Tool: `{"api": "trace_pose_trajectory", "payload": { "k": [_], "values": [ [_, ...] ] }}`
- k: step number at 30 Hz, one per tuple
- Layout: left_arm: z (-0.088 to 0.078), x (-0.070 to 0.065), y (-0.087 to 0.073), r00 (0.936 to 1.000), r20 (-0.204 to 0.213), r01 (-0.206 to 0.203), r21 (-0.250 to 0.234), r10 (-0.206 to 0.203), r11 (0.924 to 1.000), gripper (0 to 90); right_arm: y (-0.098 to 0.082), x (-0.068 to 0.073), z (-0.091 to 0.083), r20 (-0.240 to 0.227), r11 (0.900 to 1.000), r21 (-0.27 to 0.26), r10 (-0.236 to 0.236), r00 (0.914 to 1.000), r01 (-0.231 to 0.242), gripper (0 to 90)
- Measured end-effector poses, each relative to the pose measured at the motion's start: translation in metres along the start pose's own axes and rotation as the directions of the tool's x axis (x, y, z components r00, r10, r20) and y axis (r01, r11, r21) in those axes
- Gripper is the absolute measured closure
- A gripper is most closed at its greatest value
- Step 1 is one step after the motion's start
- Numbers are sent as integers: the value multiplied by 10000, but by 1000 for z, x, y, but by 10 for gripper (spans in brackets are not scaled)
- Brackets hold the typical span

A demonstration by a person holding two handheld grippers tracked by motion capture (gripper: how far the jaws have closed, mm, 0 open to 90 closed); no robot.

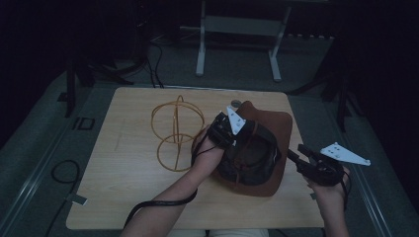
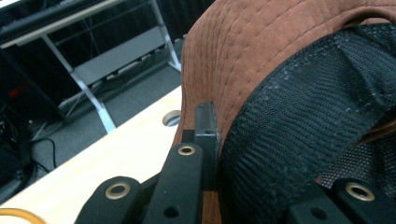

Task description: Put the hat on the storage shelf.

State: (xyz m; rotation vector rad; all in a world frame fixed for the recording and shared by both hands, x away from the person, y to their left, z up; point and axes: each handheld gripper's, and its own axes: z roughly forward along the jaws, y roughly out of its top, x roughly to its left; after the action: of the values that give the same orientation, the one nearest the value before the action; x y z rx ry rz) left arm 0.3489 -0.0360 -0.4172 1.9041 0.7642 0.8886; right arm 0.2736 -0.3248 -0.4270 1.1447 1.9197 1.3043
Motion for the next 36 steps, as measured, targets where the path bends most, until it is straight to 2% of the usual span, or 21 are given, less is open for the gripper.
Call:
{"api": "trace_pose_trajectory", "payload": {
  "k": [4, 6, 7, 8, 10, 13, 15, 17, 18, 20, 21, 23, 25, 26, 27, 29, 30, 31, 33, 34, 36],
  "values": [
    [-13, 2, -4, 9996, 218, -143, -487, 154, 9987, 867, -3, -16, -6, 500, 9996, 190, 207, 9985, -217, 511],
    [-19, 6, -7, 9976, 646, -182, -828, 236, 9964, 867, -4, -23, -8, 697, 9992, 310, 246, 9973, -268, 492],
    [-22, 6, -8, 9976, 646, -208, -875, 265, 9960, 866, -5, -27, -8, 761, 9990, 343, 252, 9968, -279, 486],
    [-25, 9, -9, 9950, 966, -165, -943, 257, 9954, 866, -5, -29, -8, 763, 9988, 399, 271, 9967, -302, 484],
    [-30, 10, -11, 9936, 1072, -246, -1021, 355, 9945, 866, -5, -33, -7, 643, 9988, 381, 283, 9975, -308, 490],
    [-39, 12, -13, 9863, 1536, -424, -1205, 608, 9918, 866, -4, -37, -5, 314, 9988, 261, 396, 9987, -404, 498],
    [-45, 13, -15, 9776, 1943, -518, -1515, 812, 9871, 866, -2, -37, -2, 277, 9991, 301, 301, 9992, -309, 510],
    [-50, 14, -18, 9644, 2400, -653, -1922, 1114, 9792, 866, -1, -36, 1, 148, 9994, 258, 227, 9996, -231, 524],
    [-52, 14, -20, 9615, 2450, -741, -2062, 1248, 9757, 865, 0, -35, 3, -74, 9994, 294, 195, 9998, -193, 522],
    [-55, 17, -24, 9446, 2903, -830, -2395, 1529, 9673, 865, 1, -31, 6, -460, 9996, 249, 112, 9989, -101, 526],
    [-55, 18, -26, 9438, 2907, -862, -2425, 1571, 9663, 865, 2, -28, 8, -695, 9996, 279, 38, 9976, -19, 526],
    [-56, 21, -29, 9345, 3206, -723, -2552, 1549, 9642, 865, 3, -23, 11, -1131, 9998, 212, -8, 9936, 32, 539],
    [-58, 24, -32, 9199, 3563, -587, -2878, 1638, 9559, 865, 3, -18, 14, -1631, 9999, 97, -20, 9866, 36, 538],
    [-59, 24, -33, 9176, 3604, -563, -3001, 1678, 9523, 865, 4, -15, 15, -1850, 9999, 34, -124, 9827, 133, 539],
    [-59, 25, -34, 9075, 3811, -506, -3188, 1769, 9465, 865, 4, -11, 17, -2131, 9998, -31, -215, 9768, 213, 540],
    [-61, 25, -36, 8975, 3966, -450, -3526, 1928, 9347, 865, 4, -3, 19, -2588, 9987, -190, -507, 9646, 474, 540],
    [-62, 24, -36, 8897, 4132, -347, -3632, 1943, 9310, 865, 5, 2, 21, -2897, 9979, -296, -629, 9550, 567, 540],
    [-63, 23, -36, 8866, 4181, -302, -3744, 1979, 9268, 865, 5, 5, 22, -3116, 9973, -399, -713, 9475, 619, 540],
    [-63, 20, -35, 8813, 4295, -211, -3807, 1970, 9245, 865, 6, 17, 24, -3608, 9939, -670, -1063, 9266, 879, 540],
    [-63, 17, -35, 8835, 4243, -242, -3818, 1984, 9239, 865, 7, 22, 25, -3800, 9916, -838, -1229, 9168, 983, 540],
    [-62, 13, -34, 8786, 4306, -278, -3860, 2067, 9221, 865, 9, 30, 25, -4145, 9870, -1142, -1511, 8974, 1135, 531]
  ]
}}
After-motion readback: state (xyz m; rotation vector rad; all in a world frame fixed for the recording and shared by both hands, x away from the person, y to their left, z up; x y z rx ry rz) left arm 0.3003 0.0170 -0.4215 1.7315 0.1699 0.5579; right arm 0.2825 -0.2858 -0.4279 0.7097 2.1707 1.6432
